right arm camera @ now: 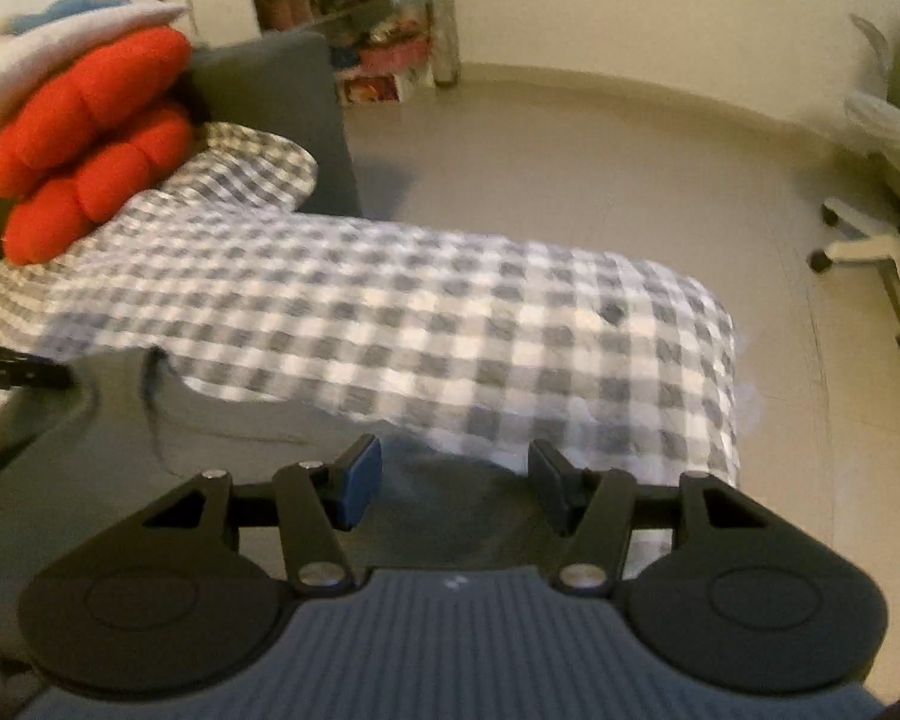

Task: Fold clothes

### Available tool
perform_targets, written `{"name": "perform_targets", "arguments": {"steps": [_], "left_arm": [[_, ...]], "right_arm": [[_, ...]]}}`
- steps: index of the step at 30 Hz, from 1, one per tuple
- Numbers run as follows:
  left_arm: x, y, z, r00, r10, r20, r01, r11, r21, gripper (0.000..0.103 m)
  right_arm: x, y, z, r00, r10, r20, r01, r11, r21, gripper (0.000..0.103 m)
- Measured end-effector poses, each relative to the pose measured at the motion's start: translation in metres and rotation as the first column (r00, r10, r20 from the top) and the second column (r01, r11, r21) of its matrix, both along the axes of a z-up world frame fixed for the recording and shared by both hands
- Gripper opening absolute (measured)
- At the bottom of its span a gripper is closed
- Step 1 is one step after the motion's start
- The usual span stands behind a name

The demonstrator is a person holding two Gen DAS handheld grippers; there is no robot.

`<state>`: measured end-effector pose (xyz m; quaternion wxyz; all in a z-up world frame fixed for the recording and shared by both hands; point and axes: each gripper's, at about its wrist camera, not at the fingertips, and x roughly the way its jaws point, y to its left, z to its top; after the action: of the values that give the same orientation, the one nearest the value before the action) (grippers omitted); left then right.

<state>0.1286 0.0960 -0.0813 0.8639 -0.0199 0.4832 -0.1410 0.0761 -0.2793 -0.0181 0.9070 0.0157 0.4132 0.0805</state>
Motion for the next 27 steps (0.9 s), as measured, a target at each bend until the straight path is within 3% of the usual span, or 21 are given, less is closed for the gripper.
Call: {"name": "perform_targets", "arguments": {"steps": [4, 6, 8, 11, 17, 20, 23, 27], "left_arm": [[-0.004, 0.002, -0.002, 1.0, -0.011, -0.011, 0.011, 1.0, -0.023, 0.008], [-0.008, 0.0, 0.0, 1.0, -0.017, 0.012, 0.017, 1.0, -0.005, 0.006], [-0.014, -0.005, 0.005, 0.999, -0.018, 0.05, 0.017, 0.999, 0.028, 0.005], [-0.021, -0.012, 0.016, 0.995, -0.011, 0.102, 0.004, 0.998, 0.07, 0.004], [-0.023, -0.014, 0.051, 0.976, 0.043, 0.214, -0.07, 0.99, 0.122, 0.004], [-0.018, -0.007, 0.069, 0.963, 0.078, 0.259, -0.109, 0.988, 0.108, 0.004], [-0.011, -0.002, 0.083, 0.953, 0.098, 0.286, -0.132, 0.986, 0.101, 0.004], [-0.003, 0.0, 0.08, 0.961, 0.102, 0.256, -0.14, 0.981, 0.136, 0.004]], "right_arm": [[-0.004, -0.012, -0.011, 0.999, -0.017, -0.043, 0.019, 0.999, 0.039, 0.053], [-0.01, -0.011, -0.014, 0.998, 0.003, -0.064, 0.0, 0.999, 0.045, 0.043], [-0.017, -0.005, -0.017, 0.997, 0.028, -0.075, -0.026, 0.999, 0.023, 0.016], [-0.028, 0.002, -0.013, 0.997, 0.041, -0.061, -0.042, 0.999, -0.022, 0.002], [-0.048, 0.015, 0.02, 0.997, 0.03, 0.069, -0.022, 0.993, -0.114, 0.0], [-0.053, 0.018, 0.038, 0.989, 0.037, 0.147, -0.013, 0.986, -0.166, 0.0], [-0.053, 0.016, 0.053, 0.982, 0.041, 0.185, -0.009, 0.985, -0.174, 0.0], [-0.045, 0.012, 0.054, 0.986, 0.04, 0.161, -0.025, 0.995, -0.094, 0.004]]}}
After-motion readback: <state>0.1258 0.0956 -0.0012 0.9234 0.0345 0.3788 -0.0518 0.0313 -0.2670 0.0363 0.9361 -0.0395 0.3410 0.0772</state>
